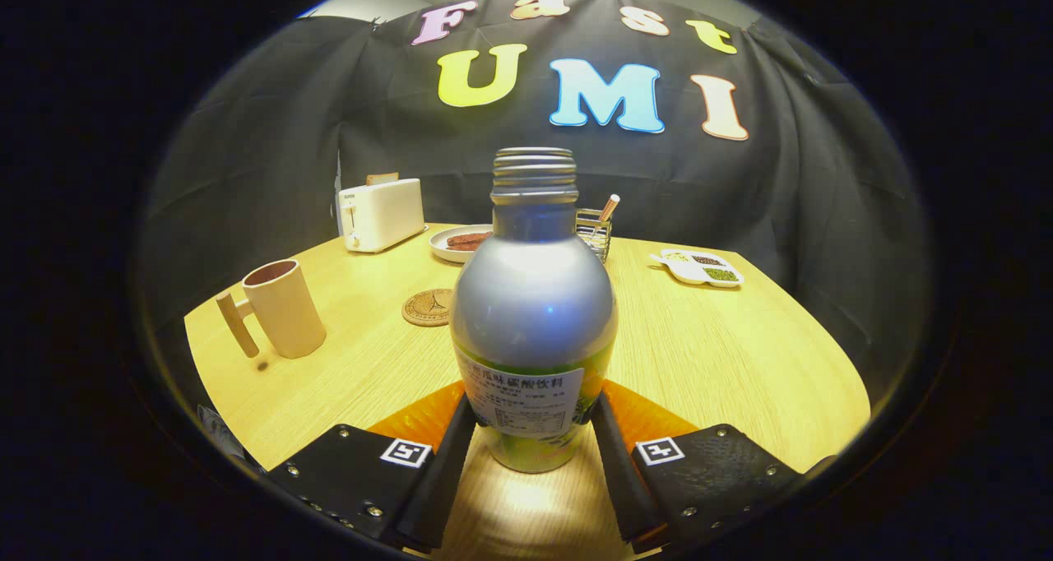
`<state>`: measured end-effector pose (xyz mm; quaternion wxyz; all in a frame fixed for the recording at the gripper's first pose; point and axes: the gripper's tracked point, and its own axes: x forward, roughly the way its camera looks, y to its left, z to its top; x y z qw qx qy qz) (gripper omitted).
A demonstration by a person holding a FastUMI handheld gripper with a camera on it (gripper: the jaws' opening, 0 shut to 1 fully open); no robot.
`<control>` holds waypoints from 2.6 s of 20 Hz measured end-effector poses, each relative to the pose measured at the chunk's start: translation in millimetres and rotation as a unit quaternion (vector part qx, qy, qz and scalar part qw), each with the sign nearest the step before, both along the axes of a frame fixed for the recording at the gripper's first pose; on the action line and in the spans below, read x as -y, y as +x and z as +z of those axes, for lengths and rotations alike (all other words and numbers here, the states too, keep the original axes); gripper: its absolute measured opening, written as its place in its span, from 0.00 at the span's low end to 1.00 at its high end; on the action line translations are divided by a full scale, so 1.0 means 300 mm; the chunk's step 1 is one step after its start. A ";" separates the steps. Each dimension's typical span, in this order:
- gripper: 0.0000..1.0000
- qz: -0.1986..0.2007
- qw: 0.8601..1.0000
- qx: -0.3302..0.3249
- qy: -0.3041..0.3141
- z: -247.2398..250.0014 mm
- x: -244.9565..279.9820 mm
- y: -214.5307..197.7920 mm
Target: Take the bottle from table, then pour the juice into the cup, finally place the bottle on the coaster
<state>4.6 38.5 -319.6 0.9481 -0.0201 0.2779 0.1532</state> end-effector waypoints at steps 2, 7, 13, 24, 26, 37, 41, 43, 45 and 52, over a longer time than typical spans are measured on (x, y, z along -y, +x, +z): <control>0.76 0.005 1.000 -0.004 -0.012 0.012 -0.006 -0.002; 0.76 0.032 0.999 -0.002 -0.037 0.074 -0.044 -0.003; 0.76 0.053 0.994 0.027 -0.086 0.171 -0.081 0.046; 0.76 0.100 0.981 0.047 -0.159 0.266 -0.243 0.108; 0.76 0.110 0.978 0.048 -0.173 0.269 -0.270 0.111; 0.76 0.160 0.947 0.048 -0.273 0.248 -0.382 0.110; 0.76 0.178 0.936 0.043 -0.301 0.230 -0.422 0.106; 0.76 0.187 0.928 0.044 -0.321 0.223 -0.444 0.103; 0.76 0.196 0.918 0.048 -0.341 0.228 -0.460 0.098; 0.76 0.223 0.892 0.048 -0.391 0.221 -0.499 0.092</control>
